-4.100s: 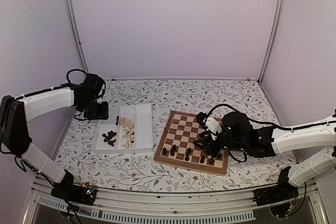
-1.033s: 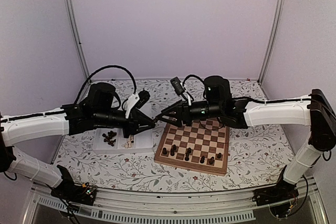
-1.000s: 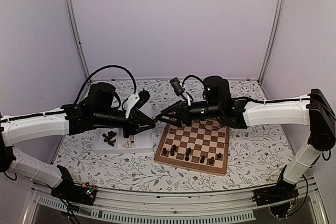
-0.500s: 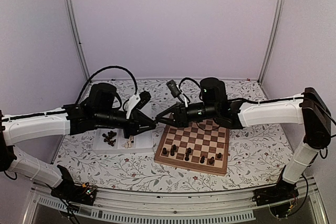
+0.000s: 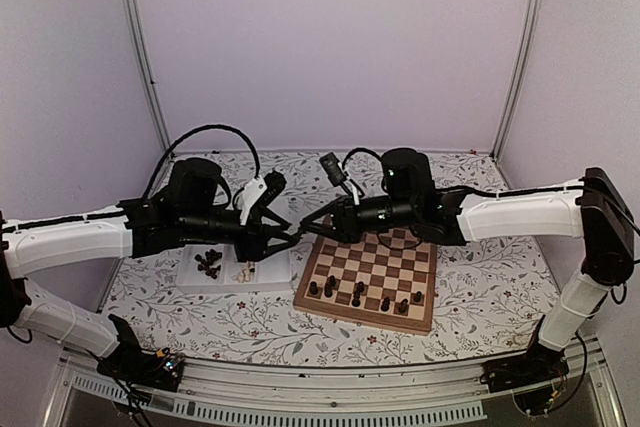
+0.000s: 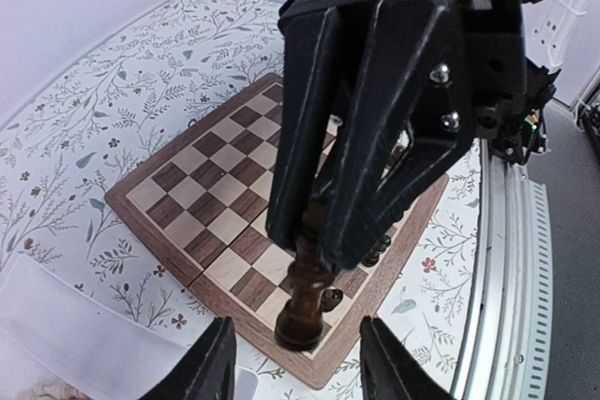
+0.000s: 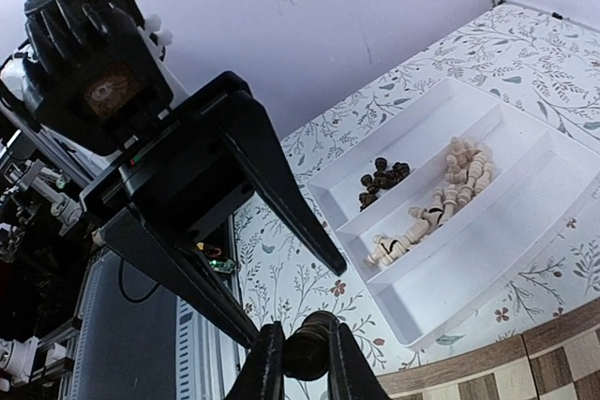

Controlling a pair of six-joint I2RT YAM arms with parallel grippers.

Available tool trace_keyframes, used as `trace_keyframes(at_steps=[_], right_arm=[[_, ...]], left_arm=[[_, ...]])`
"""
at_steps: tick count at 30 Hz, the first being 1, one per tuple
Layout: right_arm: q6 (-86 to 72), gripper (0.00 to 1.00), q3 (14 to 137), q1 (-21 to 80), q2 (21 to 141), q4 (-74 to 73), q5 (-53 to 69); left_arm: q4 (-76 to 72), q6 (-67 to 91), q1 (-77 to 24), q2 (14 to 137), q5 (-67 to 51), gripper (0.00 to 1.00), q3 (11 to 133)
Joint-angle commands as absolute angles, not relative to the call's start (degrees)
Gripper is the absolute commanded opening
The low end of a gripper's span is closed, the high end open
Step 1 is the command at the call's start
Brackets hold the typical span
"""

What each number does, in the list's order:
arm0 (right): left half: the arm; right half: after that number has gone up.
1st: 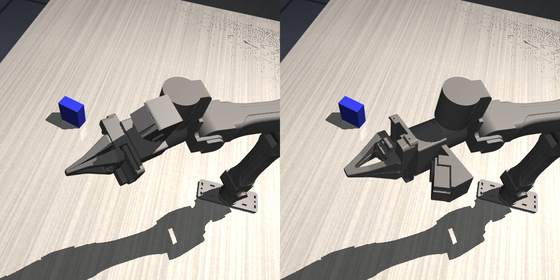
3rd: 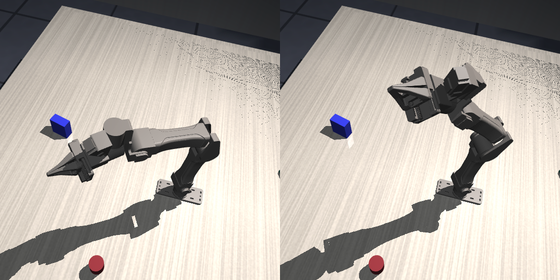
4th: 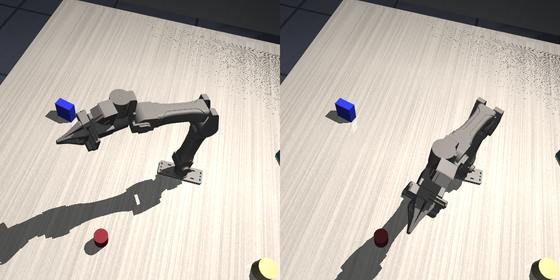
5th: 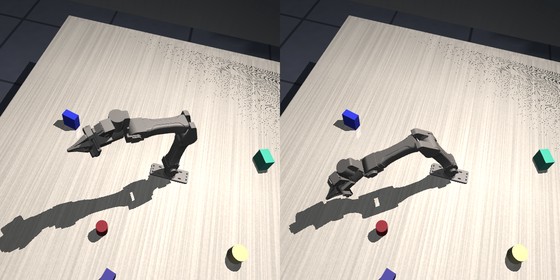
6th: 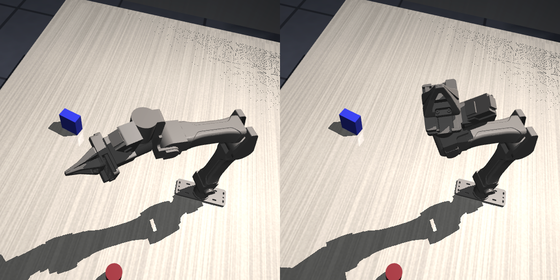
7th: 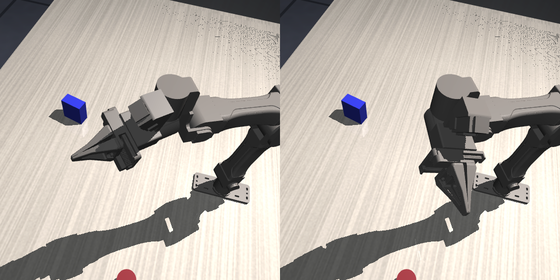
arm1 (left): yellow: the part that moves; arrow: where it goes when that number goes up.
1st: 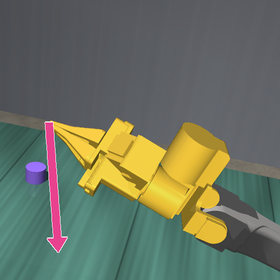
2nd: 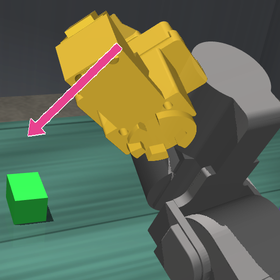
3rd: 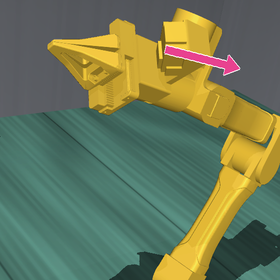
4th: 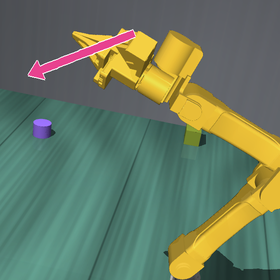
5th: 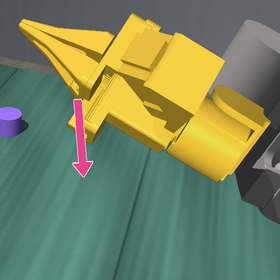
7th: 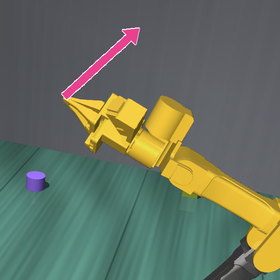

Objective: Set up the chess pieces on the board
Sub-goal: Place the chess piece on the chessboard.

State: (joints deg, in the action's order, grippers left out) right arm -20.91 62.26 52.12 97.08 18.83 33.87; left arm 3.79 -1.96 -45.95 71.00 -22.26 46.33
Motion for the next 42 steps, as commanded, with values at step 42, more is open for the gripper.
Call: trace_keyframes(at_steps=[42], right_arm=[[-10.4,0.11,42.5,56.5,79.0,-8.8,10.3]], left_arm=[[4.9,-2.9,-43.7,66.5,-9.9,0.55,46.0]])
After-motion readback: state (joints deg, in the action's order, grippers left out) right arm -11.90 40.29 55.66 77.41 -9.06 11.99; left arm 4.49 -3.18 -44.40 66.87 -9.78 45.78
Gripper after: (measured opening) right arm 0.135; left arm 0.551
